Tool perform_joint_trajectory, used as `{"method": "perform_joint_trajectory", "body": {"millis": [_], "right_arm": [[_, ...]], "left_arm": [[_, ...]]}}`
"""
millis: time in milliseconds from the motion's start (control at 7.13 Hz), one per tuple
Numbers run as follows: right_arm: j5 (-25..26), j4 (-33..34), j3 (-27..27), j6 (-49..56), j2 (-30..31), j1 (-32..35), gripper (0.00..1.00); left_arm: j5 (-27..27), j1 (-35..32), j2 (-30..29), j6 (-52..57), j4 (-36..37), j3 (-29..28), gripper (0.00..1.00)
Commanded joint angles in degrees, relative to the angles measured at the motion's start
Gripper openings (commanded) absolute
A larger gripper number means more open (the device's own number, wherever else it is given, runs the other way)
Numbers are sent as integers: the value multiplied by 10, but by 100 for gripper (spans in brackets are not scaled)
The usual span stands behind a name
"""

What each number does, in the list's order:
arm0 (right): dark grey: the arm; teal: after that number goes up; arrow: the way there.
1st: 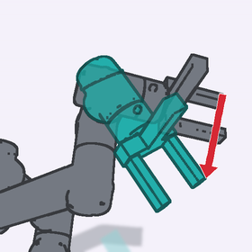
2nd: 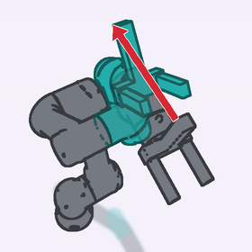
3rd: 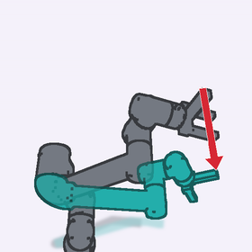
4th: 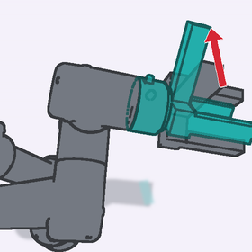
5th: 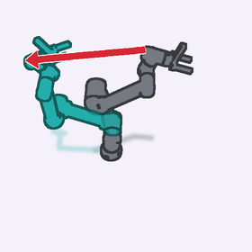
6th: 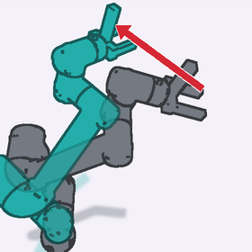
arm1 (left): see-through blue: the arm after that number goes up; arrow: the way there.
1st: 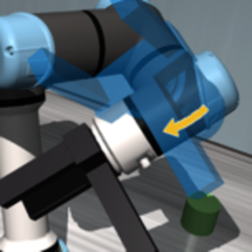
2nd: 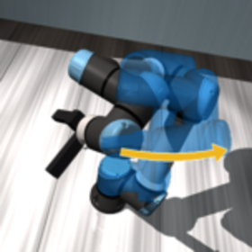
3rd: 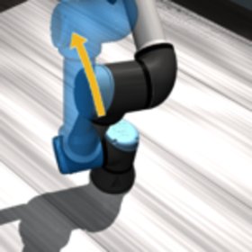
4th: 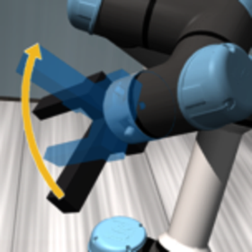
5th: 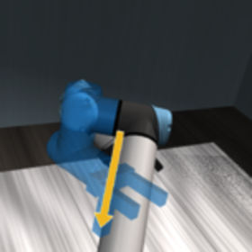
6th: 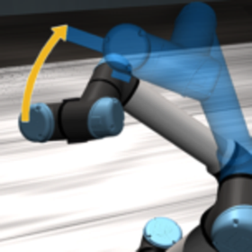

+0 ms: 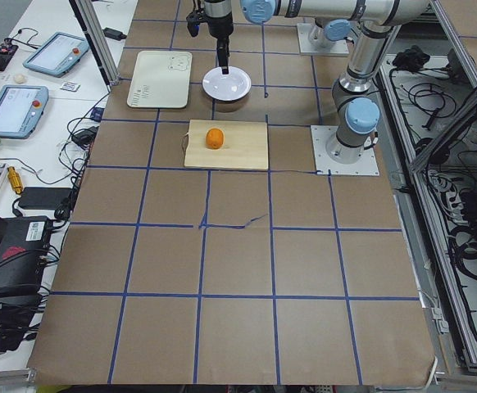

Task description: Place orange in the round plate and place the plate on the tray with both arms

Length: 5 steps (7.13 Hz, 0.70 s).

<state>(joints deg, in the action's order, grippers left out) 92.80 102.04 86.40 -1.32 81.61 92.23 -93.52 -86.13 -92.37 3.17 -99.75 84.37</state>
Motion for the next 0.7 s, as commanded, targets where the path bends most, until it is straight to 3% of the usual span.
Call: {"method": "perform_joint_trajectory", "body": {"millis": [0, 561], "right_arm": [[-3, -1, 0, -1, 0, 1, 100], [-2, -1, 4, -3, 0, 2, 100]], "left_arm": [[0, 0, 0, 0, 0, 0, 100], [-1, 0, 0, -1, 1, 0, 100]]}}
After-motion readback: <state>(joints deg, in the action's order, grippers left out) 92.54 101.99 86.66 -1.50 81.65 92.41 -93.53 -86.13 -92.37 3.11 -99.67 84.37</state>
